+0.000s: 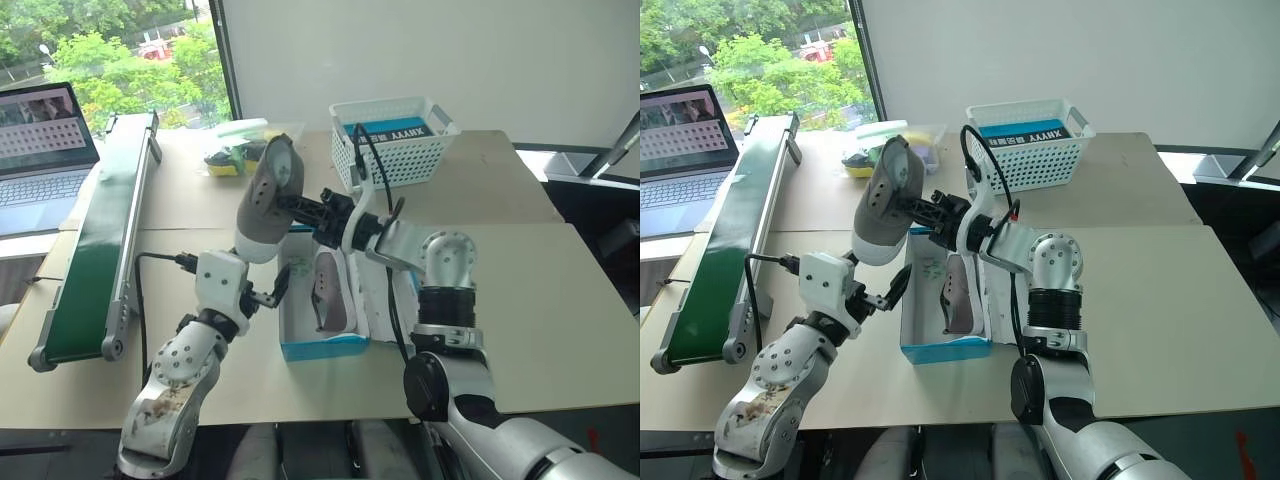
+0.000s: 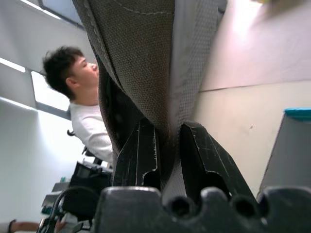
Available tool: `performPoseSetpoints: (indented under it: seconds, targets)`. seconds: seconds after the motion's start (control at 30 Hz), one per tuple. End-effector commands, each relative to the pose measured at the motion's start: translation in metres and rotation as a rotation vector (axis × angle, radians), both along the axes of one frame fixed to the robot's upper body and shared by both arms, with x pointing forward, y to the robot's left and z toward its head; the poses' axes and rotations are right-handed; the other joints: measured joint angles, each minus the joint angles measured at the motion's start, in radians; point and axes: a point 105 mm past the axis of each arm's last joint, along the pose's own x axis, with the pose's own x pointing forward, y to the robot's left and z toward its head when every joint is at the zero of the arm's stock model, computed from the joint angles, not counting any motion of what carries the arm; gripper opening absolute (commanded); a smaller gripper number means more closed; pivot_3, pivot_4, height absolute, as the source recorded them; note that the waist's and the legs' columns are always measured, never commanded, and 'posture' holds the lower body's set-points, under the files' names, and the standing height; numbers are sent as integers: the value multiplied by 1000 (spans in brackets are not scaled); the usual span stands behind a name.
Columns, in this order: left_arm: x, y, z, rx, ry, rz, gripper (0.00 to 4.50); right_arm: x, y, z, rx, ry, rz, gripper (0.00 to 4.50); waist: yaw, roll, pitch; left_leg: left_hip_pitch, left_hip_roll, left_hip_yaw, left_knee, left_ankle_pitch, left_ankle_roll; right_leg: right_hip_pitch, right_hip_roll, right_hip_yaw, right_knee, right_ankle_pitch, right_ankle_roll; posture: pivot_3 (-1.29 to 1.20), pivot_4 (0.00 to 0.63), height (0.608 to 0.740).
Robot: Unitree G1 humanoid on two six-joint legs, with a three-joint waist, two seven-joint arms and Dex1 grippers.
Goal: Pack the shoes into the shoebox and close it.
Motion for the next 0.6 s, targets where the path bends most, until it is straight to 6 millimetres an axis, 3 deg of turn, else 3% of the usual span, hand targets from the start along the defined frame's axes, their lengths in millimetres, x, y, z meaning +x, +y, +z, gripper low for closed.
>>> performPoseSetpoints:
  seconds: [0.03, 0.27, 0.43, 0.6]
  targets:
    - [-12, 13, 9, 47, -27, -22, 4479, -4, -3, 35, -124, -171, -18, 324, 2, 1, 1, 0, 0, 0, 0, 0, 0, 0, 0, 0, 0, 0, 0, 0, 150, 728]
    - [-14, 40, 2, 100, 1, 25, 4479, -22, -22, 18, -437, -134, 61, 324, 7, 1, 1, 0, 0, 0, 0, 0, 0, 1, 0, -1, -1, 0, 0, 0, 150, 728]
    - [-12, 42, 0, 110, 7, 20, 4479, -35, -41, -8, -613, -55, 117, 324, 6, 1, 1, 0, 0, 0, 0, 0, 0, 1, 0, -1, -1, 0, 0, 0, 150, 728]
    - [-12, 38, -3, 111, 12, 8, 4479, -41, -38, -34, -647, 18, 146, 324, 0, 1, 1, 0, 0, 0, 0, 0, 1, 1, 0, 0, -1, 0, 0, 0, 150, 728]
